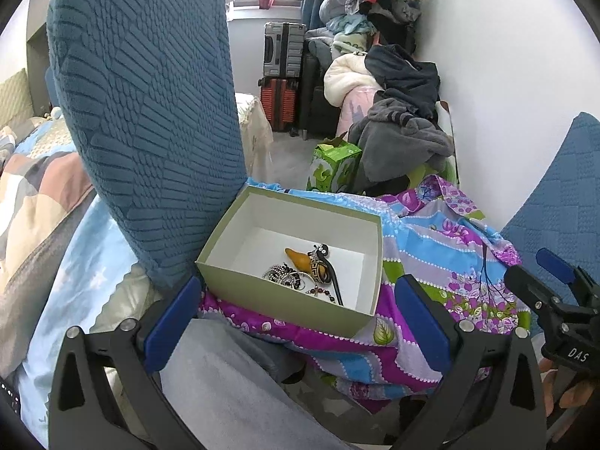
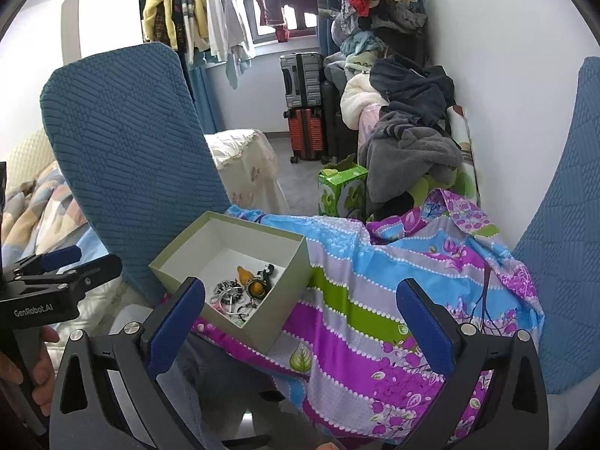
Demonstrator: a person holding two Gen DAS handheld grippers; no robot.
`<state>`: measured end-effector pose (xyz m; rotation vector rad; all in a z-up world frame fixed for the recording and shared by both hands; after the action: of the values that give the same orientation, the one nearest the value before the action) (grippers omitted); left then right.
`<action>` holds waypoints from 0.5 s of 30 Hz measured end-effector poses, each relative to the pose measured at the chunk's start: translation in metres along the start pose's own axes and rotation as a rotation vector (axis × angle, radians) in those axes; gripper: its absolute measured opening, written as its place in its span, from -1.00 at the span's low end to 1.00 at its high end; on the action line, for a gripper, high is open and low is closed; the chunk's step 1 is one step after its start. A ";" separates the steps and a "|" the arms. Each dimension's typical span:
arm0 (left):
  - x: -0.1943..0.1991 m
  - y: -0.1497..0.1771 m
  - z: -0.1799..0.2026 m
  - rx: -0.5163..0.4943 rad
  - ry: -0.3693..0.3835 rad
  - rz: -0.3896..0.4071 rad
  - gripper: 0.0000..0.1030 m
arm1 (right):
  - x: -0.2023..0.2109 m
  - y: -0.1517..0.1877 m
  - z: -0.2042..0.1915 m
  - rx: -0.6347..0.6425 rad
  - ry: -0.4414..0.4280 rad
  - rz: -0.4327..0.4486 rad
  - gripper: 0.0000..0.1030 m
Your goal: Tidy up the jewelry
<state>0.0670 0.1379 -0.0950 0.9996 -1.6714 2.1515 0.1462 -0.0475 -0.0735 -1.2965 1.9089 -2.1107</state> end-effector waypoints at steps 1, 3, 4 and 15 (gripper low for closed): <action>-0.001 0.000 -0.002 0.005 -0.005 -0.003 0.99 | 0.000 0.000 0.000 0.000 -0.001 0.000 0.99; -0.001 0.001 -0.004 0.012 -0.009 -0.007 0.99 | 0.000 0.000 0.000 0.001 0.001 0.000 0.99; -0.002 0.002 -0.005 0.012 -0.017 -0.010 0.99 | 0.000 0.000 0.000 0.004 0.001 -0.001 0.99; -0.002 0.005 -0.008 0.014 -0.046 -0.022 0.99 | 0.000 -0.002 0.002 0.005 0.004 -0.005 0.99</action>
<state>0.0627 0.1440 -0.1011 1.0745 -1.6592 2.1451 0.1482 -0.0483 -0.0724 -1.2983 1.9029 -2.1203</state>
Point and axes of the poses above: each gripper's, at about its wrist camera, not at the fingertips, and x roughly against the way its jaws point, z to its right, y to its underside, the point moved 10 cm from there along -x, roughly the way its jaws point, and after that the axes turned 3 degrees about z, right-handed, at the moved point
